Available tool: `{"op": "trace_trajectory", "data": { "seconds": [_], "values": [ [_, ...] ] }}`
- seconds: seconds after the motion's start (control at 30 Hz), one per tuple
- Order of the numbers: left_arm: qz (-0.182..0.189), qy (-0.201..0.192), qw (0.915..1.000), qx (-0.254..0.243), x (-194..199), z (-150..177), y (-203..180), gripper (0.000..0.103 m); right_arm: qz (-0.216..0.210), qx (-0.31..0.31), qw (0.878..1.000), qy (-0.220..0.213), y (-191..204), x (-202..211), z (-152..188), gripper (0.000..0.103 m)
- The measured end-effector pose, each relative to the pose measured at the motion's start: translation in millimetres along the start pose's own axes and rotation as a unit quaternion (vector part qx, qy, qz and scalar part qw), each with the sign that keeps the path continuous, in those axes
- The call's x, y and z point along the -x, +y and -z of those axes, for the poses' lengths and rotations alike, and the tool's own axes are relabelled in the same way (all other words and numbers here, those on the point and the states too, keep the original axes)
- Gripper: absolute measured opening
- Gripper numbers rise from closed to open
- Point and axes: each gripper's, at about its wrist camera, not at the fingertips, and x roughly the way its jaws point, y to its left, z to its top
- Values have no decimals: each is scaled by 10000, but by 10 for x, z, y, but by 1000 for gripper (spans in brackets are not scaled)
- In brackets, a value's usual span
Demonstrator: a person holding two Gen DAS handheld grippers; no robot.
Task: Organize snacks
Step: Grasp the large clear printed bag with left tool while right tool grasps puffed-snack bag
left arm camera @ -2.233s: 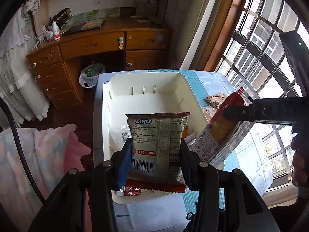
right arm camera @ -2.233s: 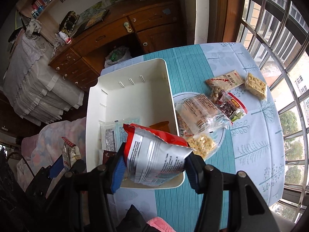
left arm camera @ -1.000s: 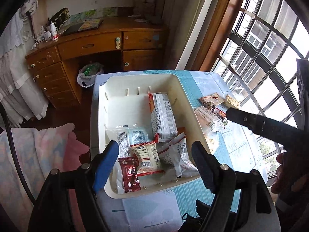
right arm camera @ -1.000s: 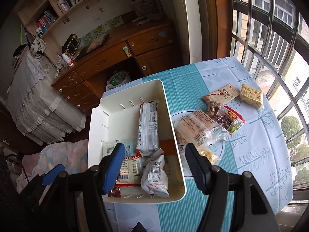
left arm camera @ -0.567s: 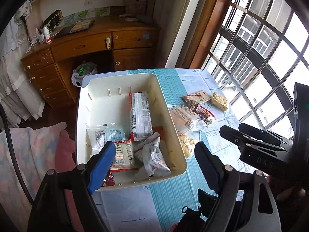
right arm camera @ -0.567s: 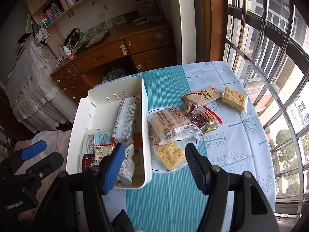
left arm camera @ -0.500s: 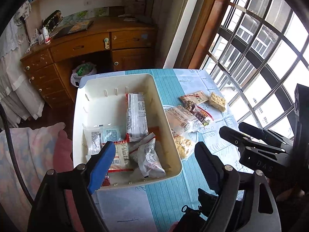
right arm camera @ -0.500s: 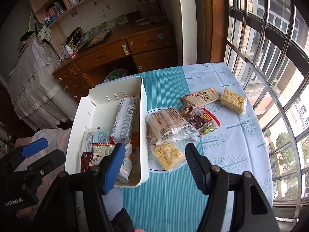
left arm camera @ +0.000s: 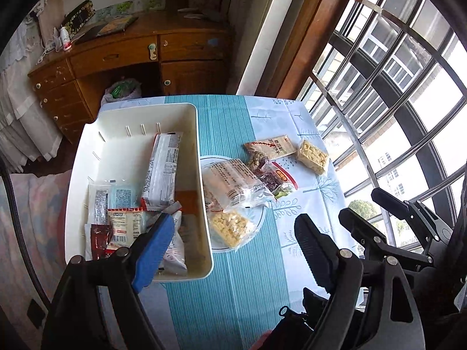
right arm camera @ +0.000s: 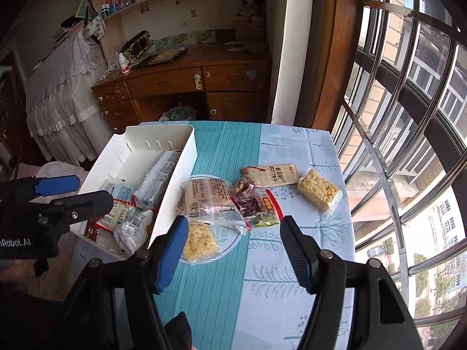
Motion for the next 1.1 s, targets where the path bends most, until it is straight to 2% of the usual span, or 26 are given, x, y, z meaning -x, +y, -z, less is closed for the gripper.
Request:
{"op": "trace_trajectory", "data": {
  "seconds": [0.37,0.4,0.43,0.5,0.53,0.63,0.7,0.8,0.97,1.1],
  "values": [
    [-252,728,9964,363,-451,-276,-375,83,306,533,9981,-46,-517,-13,60,70],
    [-297,776,9958,390,-492,-305,-406,83,326,568,9978,-61,-556,-15,58,73],
    [-333,835,9951,420,-524,-331,-412,83,340,601,9976,-77,-594,-18,58,82],
    [-401,999,9930,485,-616,-382,-443,83,367,662,9971,-109,-677,-30,55,92],
    [-441,1101,9916,515,-667,-405,-454,83,377,701,9967,-131,-705,-37,51,93],
    [-644,1397,9861,636,-832,-480,-470,84,441,829,9955,-160,-799,-81,22,93],
    [-722,1592,9817,750,-967,-522,-475,91,486,918,9944,-174,-843,-122,5,93],
    [-802,1870,9746,933,-1169,-576,-468,92,552,1063,9926,-192,-924,-207,-22,93],
    [-977,2318,9598,1243,-1568,-651,-405,92,677,1267,9895,-176,-1060,-422,-44,93],
    [-1305,2606,9459,1424,-1857,-706,-337,92,722,1417,9872,-152,-1155,-646,-38,93]
  ]
}}
